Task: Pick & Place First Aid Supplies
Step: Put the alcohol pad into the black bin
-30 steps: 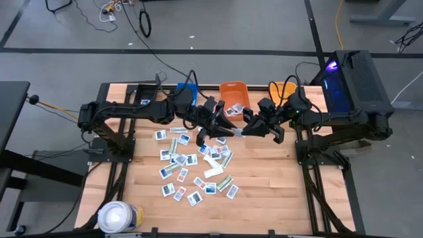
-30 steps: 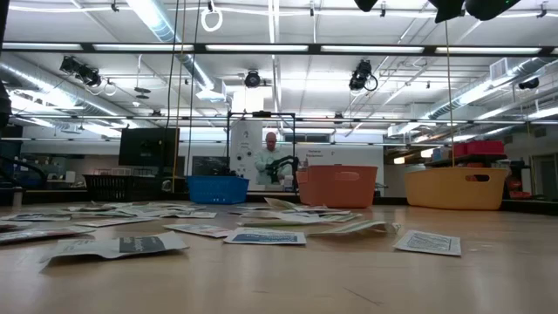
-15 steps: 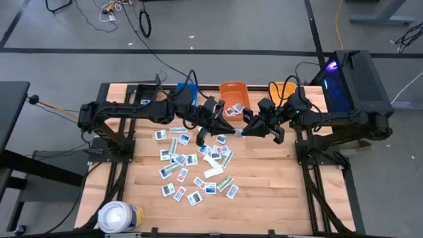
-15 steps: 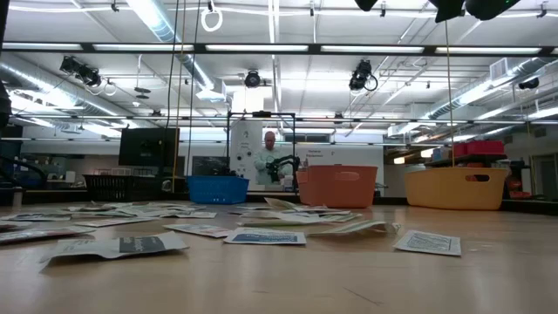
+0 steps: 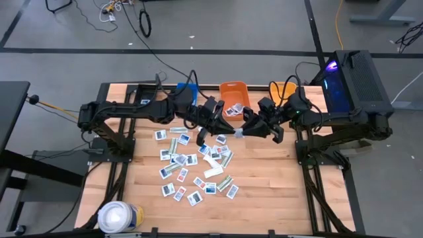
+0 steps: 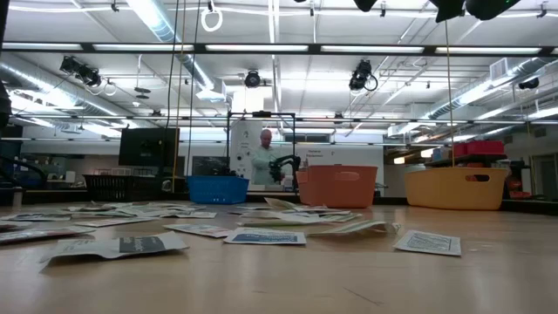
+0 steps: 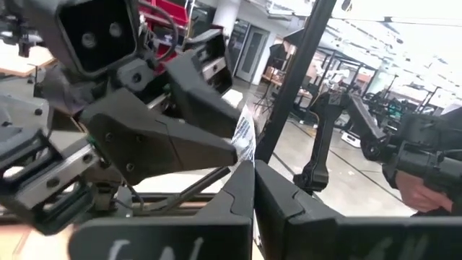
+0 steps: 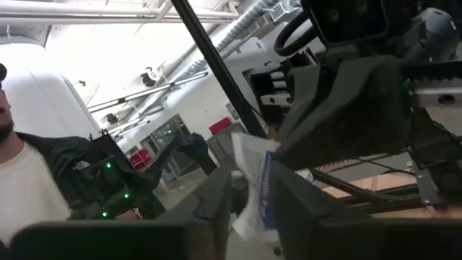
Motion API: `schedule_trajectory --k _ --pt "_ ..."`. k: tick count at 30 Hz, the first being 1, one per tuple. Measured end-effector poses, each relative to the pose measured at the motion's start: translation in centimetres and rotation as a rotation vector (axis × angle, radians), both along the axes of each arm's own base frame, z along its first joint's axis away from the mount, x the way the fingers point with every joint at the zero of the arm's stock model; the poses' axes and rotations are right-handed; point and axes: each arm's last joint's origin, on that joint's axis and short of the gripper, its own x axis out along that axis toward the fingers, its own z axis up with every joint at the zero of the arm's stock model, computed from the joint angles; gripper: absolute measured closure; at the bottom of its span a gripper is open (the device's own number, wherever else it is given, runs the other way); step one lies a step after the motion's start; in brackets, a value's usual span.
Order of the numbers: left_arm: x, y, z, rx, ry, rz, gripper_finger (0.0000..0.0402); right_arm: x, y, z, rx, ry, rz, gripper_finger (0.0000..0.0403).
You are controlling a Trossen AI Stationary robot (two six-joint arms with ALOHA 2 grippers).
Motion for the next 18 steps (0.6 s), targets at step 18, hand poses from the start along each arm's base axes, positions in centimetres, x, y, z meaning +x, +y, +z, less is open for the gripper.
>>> schedule_trajectory --k 18 --pt "-2.6 2.3 1.8 0.074 0.008 0.077 0.04 -0.1 0.0 0.2 -0.013 -0.025 0.009 0.0213"
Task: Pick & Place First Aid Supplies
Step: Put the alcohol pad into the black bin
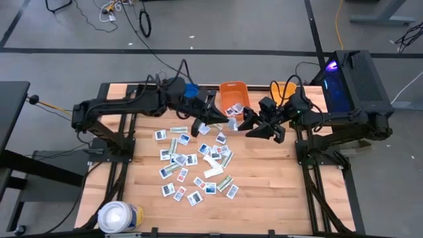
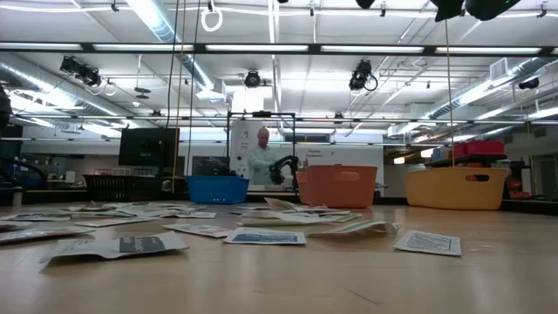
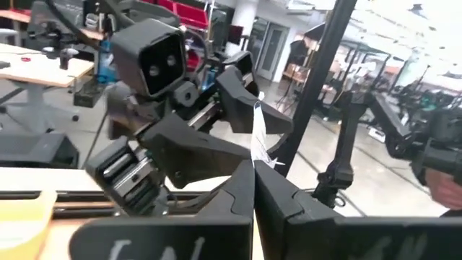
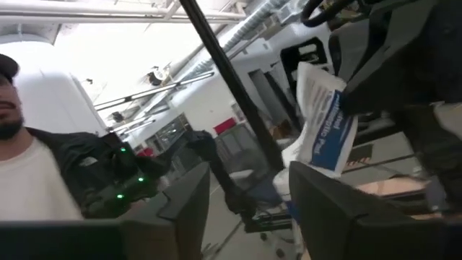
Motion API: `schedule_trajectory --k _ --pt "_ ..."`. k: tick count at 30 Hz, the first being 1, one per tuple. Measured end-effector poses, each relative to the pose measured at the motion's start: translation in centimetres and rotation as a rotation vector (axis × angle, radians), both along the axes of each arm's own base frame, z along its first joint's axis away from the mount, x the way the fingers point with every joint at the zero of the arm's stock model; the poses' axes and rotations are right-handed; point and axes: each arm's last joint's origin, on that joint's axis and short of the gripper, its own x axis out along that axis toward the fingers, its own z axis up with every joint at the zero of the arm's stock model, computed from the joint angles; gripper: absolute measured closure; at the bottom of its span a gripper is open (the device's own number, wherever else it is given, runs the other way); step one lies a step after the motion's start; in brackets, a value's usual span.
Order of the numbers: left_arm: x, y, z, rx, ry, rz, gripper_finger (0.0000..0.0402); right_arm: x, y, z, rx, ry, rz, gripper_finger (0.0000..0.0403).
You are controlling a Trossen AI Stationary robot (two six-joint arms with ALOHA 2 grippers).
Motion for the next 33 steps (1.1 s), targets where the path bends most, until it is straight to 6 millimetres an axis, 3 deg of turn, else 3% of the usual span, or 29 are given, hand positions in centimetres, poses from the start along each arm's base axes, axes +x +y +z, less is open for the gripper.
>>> schedule_trajectory --k 12,21,33 --pt "-2.8 0.4 0.6 0.072 0.13 0.152 0.0401 0.6 -0.7 -1.5 -0.143 0.061 -0.265 0.0302" --pt "-3.1 0.8 -0.2 0.095 0.215 0.216 0.0401 0.8 -1.0 -2.0 -0.276 0.07 -0.372 0.0395" --pt "-4.3 0.6 -2.6 0.107 0.261 0.263 0.0401 0.8 -1.0 -2.5 -0.358 0.091 -0.386 0.0401"
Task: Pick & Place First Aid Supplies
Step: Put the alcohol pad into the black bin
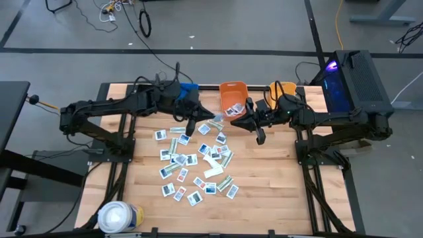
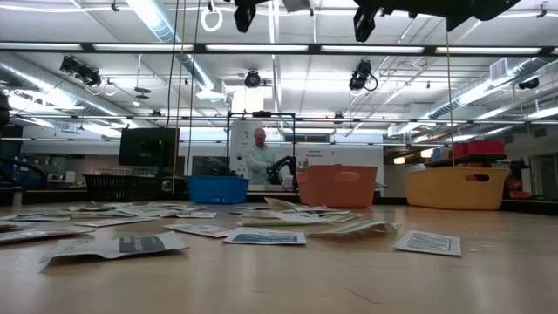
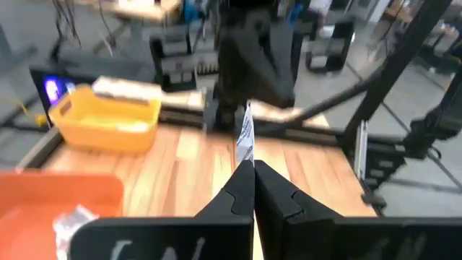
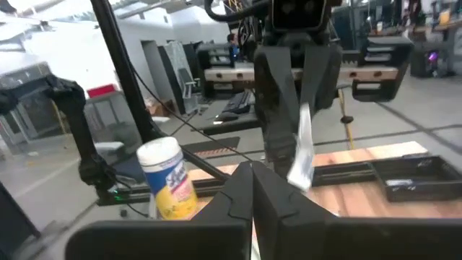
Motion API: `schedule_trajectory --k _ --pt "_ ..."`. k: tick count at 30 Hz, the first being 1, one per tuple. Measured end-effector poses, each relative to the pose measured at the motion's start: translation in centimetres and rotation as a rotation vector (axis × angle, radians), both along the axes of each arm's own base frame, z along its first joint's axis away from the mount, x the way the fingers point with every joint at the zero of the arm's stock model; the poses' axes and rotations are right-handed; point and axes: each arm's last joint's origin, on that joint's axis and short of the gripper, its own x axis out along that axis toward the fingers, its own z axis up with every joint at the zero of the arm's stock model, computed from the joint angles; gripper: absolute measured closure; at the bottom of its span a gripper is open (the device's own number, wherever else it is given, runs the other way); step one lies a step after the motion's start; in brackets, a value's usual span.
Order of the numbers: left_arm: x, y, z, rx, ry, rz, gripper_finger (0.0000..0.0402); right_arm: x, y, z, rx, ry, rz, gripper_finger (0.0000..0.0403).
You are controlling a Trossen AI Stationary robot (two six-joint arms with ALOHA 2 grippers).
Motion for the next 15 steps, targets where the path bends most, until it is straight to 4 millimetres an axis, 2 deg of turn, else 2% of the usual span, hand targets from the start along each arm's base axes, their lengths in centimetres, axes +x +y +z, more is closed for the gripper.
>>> schedule_trajectory --k 8,15 --pt "-3.5 -0.2 -0.9 0.012 0.008 0.11 0.0401 0.0 -0.6 -0.8 -0.068 0.067 -0.079 0.0402" --pt "-7.1 0.4 -1.4 -0.031 -0.016 0.207 0.0401 -0.5 -2.8 -1.1 -0.065 0.101 -0.167 0.0402"
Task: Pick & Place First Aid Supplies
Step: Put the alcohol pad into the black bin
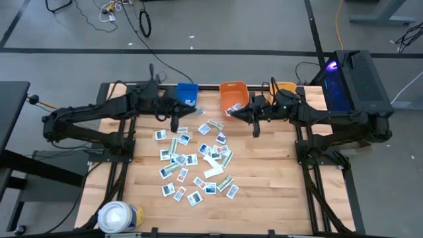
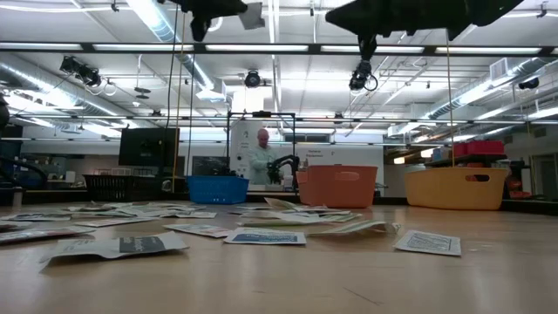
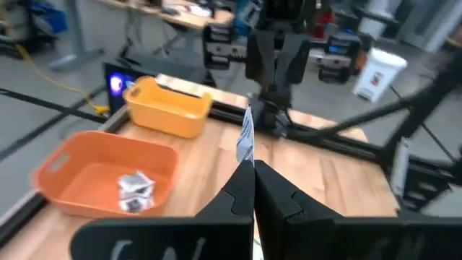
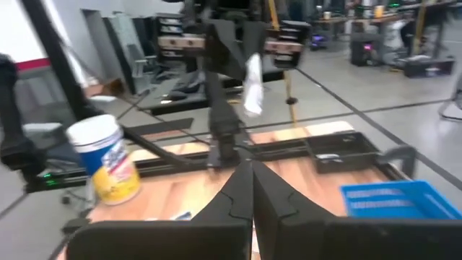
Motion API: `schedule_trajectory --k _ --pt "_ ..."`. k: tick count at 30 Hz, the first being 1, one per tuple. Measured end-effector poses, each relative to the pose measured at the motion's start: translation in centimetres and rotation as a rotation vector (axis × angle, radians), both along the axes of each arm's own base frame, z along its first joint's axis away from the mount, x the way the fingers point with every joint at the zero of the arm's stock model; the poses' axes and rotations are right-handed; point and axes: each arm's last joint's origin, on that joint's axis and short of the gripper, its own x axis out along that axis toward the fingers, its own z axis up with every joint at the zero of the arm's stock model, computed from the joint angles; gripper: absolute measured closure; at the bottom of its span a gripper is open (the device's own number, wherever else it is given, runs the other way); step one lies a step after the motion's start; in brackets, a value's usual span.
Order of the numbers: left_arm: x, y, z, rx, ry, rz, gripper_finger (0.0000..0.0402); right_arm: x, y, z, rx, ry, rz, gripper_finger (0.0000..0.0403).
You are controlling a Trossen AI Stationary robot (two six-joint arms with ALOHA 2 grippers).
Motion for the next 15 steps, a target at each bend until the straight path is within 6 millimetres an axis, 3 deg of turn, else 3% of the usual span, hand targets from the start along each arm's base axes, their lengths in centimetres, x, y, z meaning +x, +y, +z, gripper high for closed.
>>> schedule_trajectory --k 7,15 --pt "-3.1 1.4 -0.4 0.0 0.075 0.171 0.0401 -0.6 -2.0 -0.6 -0.006 0.059 -0.082 0.0403" --pt "-4.1 2.4 -0.7 -0.012 0.131 0.197 0.0401 -1.0 -2.7 -1.4 0.01 0.139 -0.108 0.0403"
